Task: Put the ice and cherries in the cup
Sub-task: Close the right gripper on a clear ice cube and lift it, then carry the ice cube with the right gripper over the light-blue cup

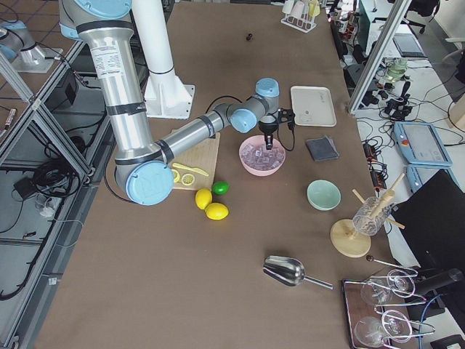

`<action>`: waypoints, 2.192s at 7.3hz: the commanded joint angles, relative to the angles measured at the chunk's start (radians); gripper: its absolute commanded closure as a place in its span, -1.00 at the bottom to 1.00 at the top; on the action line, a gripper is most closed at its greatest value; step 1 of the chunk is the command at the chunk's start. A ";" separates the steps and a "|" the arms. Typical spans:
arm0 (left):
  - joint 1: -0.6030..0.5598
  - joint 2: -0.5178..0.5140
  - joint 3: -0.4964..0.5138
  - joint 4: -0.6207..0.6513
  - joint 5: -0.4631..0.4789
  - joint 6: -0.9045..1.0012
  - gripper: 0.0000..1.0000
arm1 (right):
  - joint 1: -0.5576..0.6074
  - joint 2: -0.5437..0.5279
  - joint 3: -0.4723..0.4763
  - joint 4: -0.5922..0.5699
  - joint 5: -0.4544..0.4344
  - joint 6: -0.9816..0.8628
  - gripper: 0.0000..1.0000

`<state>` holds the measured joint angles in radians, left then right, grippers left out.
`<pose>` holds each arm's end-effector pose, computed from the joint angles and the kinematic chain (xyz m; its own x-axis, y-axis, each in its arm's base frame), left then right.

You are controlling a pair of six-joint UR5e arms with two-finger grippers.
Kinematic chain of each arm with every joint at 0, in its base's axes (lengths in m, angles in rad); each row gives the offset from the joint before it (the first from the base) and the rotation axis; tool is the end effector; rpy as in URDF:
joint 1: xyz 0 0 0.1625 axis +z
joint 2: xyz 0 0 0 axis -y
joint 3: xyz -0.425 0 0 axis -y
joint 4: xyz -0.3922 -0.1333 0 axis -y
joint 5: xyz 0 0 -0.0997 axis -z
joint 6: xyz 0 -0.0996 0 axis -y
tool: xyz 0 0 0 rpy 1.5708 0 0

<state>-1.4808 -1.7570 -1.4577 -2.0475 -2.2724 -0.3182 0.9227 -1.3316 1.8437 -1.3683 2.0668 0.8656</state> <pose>-0.0153 -0.5984 0.5643 0.7177 0.1186 -0.6862 0.1557 0.9331 0.3241 -0.2788 -0.5105 0.3841 0.6797 -0.0467 0.7320 -0.0950 0.9840 0.1510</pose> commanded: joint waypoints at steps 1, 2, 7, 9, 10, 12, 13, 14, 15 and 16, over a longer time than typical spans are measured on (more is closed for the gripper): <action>0.037 0.001 -0.027 0.001 0.001 -0.001 -0.98 | 0.010 0.075 0.031 0.000 -0.021 0.092 1.00; 0.046 0.014 -0.059 0.004 -0.001 -0.001 -0.98 | -0.016 0.141 0.025 0.000 -0.036 0.163 1.00; 0.077 0.017 -0.095 0.003 -0.001 -0.002 -0.98 | -0.338 0.323 0.022 0.002 -0.382 0.450 1.00; 0.079 0.017 -0.105 0.001 -0.013 -0.002 -0.98 | -0.406 0.385 -0.032 0.039 -0.482 0.475 1.00; 0.079 0.019 -0.113 0.003 -0.036 -0.002 -0.98 | -0.410 0.405 -0.099 0.111 -0.514 0.484 1.00; 0.088 0.021 -0.124 0.001 -0.042 -0.002 -0.98 | -0.416 0.475 -0.260 0.263 -0.583 0.484 1.00; 0.093 0.024 -0.124 0.001 -0.062 -0.002 -0.98 | -0.416 0.506 -0.300 0.294 -0.588 0.484 1.00; 0.099 0.024 -0.122 0.001 -0.062 -0.002 -0.98 | -0.418 0.538 -0.335 0.305 -0.615 0.486 1.00; 0.100 0.024 -0.122 0.001 -0.062 -0.002 -0.98 | -0.423 0.578 -0.375 0.307 -0.620 0.487 1.00; 0.109 0.030 -0.122 0.001 -0.062 -0.002 -0.98 | -0.433 0.578 -0.382 0.307 -0.637 0.486 1.00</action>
<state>-1.3799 -1.7319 -1.5802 -2.0463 -2.3338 -0.3206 0.4993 -0.7721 1.4869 -1.0657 1.4482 1.3518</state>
